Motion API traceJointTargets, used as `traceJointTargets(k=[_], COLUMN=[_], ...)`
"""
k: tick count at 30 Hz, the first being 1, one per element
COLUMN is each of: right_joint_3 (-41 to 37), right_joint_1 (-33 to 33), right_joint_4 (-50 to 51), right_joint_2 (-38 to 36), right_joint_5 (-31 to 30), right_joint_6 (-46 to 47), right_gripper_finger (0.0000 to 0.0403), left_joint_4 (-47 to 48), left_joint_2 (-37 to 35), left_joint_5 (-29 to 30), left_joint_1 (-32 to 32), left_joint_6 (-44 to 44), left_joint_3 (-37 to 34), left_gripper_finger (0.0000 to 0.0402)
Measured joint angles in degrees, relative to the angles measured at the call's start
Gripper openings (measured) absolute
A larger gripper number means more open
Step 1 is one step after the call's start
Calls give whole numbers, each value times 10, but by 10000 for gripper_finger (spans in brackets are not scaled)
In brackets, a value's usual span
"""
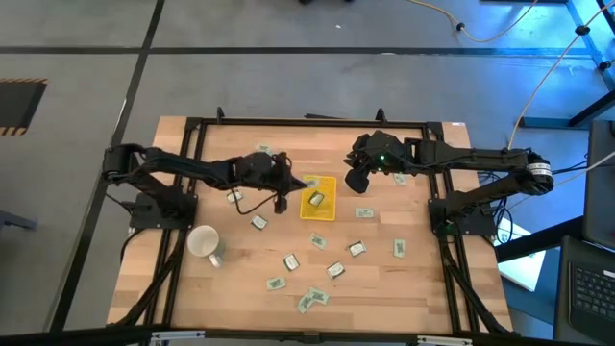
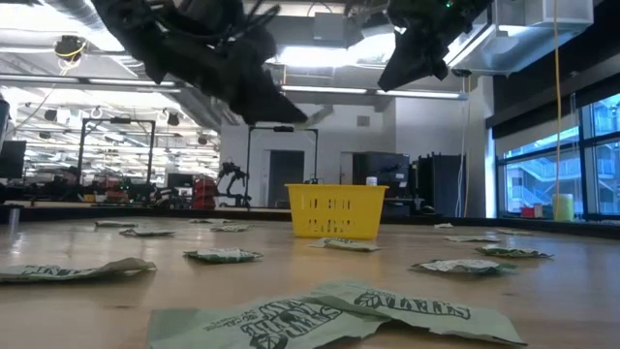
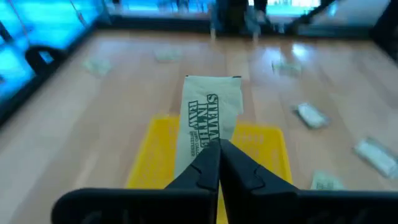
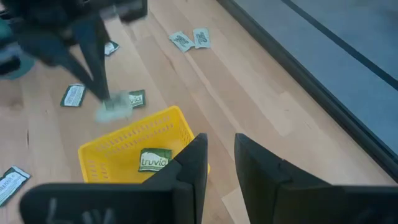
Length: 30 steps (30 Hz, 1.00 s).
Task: Pick and place Stevia / Truvia into bins
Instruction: Put the white stevia packet into the yellow bin
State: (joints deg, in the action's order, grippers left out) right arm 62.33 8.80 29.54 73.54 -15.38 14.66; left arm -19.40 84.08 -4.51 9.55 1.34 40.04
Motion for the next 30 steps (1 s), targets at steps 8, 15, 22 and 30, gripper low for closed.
traceJointTargets(k=[8, 15, 22, 30], right_joint_3=[0, 0, 0, 0], right_joint_1=[0, -26, -79, -116], right_joint_4=[58, 167, 182, 182], right_joint_2=[0, 0, 0, 4], right_joint_5=[64, 99, 100, 70], right_joint_6=[-1, 22, 32, 56], right_gripper_finger=[84, 84, 84, 84], left_joint_4=[38, 69, 71, 72], left_joint_2=[93, 142, 165, 163], left_joint_5=[1, 1, 5, 6], left_joint_1=[-13, -12, -12, -5], left_joint_6=[9, 9, 9, 9], left_joint_3=[53, 83, 99, 99], left_gripper_finger=[3, 4, 6, 19])
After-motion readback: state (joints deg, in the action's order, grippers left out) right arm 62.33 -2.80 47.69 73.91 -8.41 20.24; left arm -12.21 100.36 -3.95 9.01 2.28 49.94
